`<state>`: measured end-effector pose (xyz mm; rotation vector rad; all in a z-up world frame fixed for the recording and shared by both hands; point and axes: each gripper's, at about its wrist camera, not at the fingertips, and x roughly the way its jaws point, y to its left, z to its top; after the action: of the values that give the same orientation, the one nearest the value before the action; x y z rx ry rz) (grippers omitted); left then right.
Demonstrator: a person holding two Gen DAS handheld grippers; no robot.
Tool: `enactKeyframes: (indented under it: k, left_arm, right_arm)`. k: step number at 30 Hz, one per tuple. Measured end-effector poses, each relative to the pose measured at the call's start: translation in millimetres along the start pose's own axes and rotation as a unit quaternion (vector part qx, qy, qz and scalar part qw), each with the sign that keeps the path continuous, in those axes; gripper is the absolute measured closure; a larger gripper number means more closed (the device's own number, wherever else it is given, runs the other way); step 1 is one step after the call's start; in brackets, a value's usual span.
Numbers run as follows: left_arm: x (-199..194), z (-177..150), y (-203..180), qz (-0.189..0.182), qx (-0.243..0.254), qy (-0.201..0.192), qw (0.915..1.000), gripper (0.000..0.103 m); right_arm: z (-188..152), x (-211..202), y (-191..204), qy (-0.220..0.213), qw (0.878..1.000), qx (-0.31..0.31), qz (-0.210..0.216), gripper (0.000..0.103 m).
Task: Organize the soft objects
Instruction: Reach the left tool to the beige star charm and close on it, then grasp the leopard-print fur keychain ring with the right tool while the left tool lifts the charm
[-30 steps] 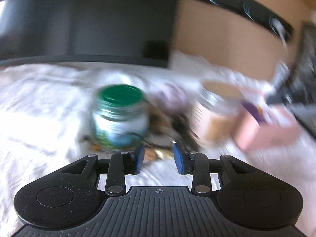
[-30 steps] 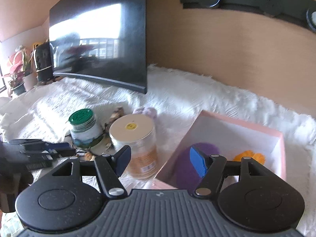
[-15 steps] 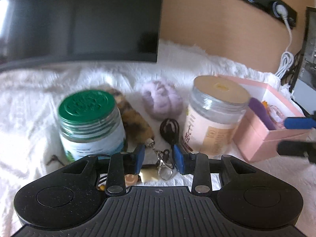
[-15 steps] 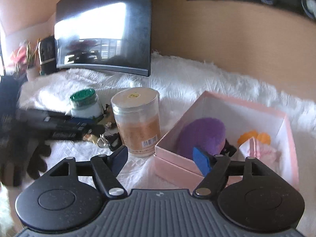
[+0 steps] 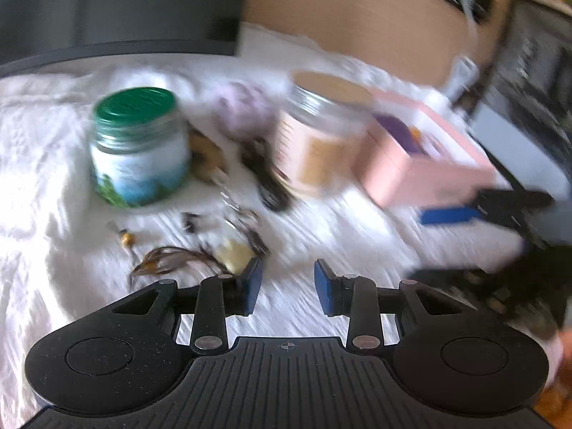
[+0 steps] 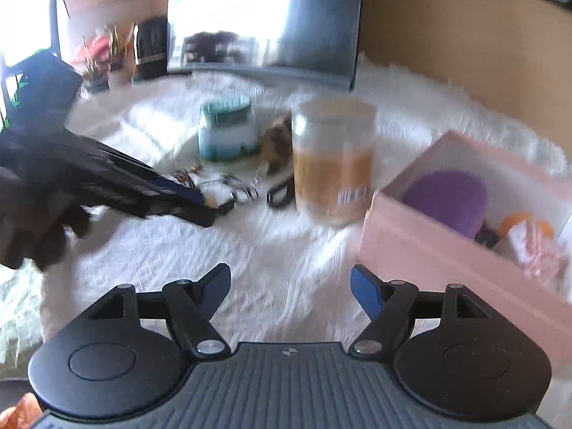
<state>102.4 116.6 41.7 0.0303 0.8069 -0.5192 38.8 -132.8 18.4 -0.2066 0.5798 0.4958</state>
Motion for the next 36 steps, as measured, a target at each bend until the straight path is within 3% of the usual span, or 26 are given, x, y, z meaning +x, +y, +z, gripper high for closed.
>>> enactKeyframes:
  k: [5,8,11,16,24,26,29,32,36]
  left_arm:
    - [-9.1,-11.7,-20.9,0.040,0.060,-0.001,0.9974,0.067]
    - [-18.3,-10.8,-23.3,0.055,0.059,-0.030,0.9963,0.067]
    - [-18.7,2.4,-11.8,0.056,0.020,-0.055,0.9967,0.066]
    - [13.8,15.8,6.4,0.095,0.005,-0.018,0.9953,0.066]
    - [16.3,8.2,-8.5,0.139,0.107,0.017,0.9843,0.066]
    - [18.7,8.2,-9.9,0.148,0.110,0.019,0.9827,0.065]
    - [23.1,13.5,1.2,0.143,0.075,0.028,0.9864,0.060]
    - [21.7,18.4,18.4,0.112,0.029,0.038,0.9925,0.060]
    - [17.9,10.1,17.0,0.110,0.045,0.023,0.9927,0.063]
  right_arm:
    - [-4.9,10.3,0.0,0.023,1.000,0.005,-0.005,0.028]
    - [-7.5,13.7,2.3,0.027,1.000,0.002,-0.006,0.024]
    - [-10.3,15.1,6.1,0.026,1.000,-0.005,-0.010,0.022]
    - [-11.6,14.2,7.3,0.024,1.000,-0.007,-0.013,0.022]
    - [-12.4,14.9,8.2,0.023,1.000,-0.013,-0.010,0.016]
    - [-12.9,15.4,9.0,0.023,1.000,-0.016,-0.010,0.014]
    - [-13.2,16.6,9.0,0.026,0.999,-0.017,-0.009,0.007]
    - [-13.8,17.7,10.1,0.032,0.999,-0.017,-0.007,0.001]
    - [-14.3,18.5,10.1,0.034,0.999,-0.019,0.000,0.000]
